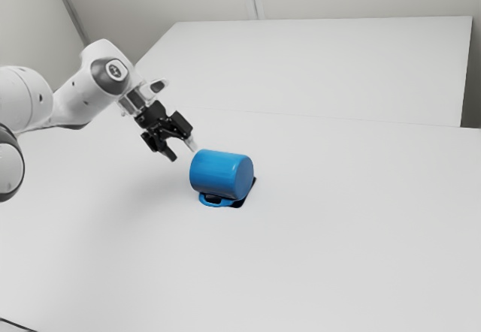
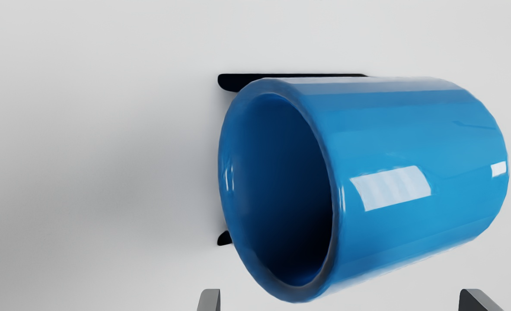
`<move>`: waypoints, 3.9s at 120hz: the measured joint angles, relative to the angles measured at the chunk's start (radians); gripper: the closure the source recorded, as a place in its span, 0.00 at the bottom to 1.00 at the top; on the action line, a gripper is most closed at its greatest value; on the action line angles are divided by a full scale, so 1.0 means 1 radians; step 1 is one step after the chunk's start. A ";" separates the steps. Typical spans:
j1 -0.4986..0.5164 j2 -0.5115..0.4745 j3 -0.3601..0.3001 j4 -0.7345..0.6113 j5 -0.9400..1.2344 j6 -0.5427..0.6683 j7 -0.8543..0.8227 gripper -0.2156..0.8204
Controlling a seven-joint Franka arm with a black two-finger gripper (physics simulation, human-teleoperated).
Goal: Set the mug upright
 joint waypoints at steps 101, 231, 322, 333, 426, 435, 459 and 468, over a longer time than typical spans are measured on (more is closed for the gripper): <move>0.031 0.050 -0.004 -0.131 -0.507 0.050 0.342 0.22; -0.049 -0.282 -0.066 -0.176 -0.206 0.030 0.417 0.96; -0.222 -0.573 -0.069 -0.648 0.501 0.394 -0.113 0.95; -0.222 -0.580 -0.069 -0.705 0.512 0.471 -0.154 0.96; -0.220 -0.550 -0.069 -0.829 0.552 0.708 -0.337 0.72; -0.223 -0.555 -0.069 -0.827 0.547 0.706 -0.337 0.61; -0.223 -0.581 -0.069 -0.776 0.541 0.663 -0.337 0.37; -0.223 -0.585 -0.069 -0.717 0.535 0.603 -0.339 0.32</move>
